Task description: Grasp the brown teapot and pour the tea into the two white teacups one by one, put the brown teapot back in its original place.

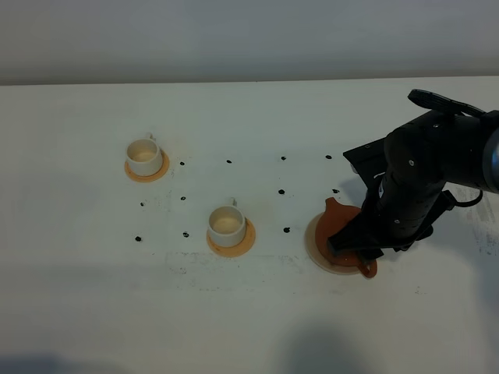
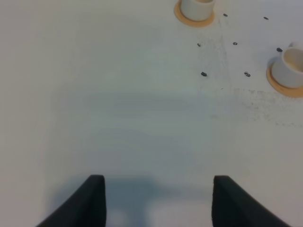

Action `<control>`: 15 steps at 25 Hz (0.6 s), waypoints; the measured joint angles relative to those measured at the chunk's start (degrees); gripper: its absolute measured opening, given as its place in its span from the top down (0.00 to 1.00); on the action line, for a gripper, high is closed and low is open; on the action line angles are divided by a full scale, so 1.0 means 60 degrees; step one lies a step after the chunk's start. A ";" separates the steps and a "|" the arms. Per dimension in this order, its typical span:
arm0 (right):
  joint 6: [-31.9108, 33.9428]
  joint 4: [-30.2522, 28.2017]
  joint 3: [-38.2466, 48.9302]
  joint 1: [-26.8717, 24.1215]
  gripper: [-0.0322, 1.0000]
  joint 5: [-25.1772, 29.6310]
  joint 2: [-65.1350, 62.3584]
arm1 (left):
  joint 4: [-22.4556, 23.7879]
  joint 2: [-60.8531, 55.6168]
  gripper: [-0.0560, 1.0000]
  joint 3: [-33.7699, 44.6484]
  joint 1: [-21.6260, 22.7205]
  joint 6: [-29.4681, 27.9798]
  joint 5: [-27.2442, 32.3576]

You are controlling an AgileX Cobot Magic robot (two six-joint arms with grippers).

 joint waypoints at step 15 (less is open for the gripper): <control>-0.1103 0.0124 0.0000 0.0000 0.85 0.0070 0.0020 | 0.0000 0.0000 0.49 0.0000 0.0000 0.0000 0.0000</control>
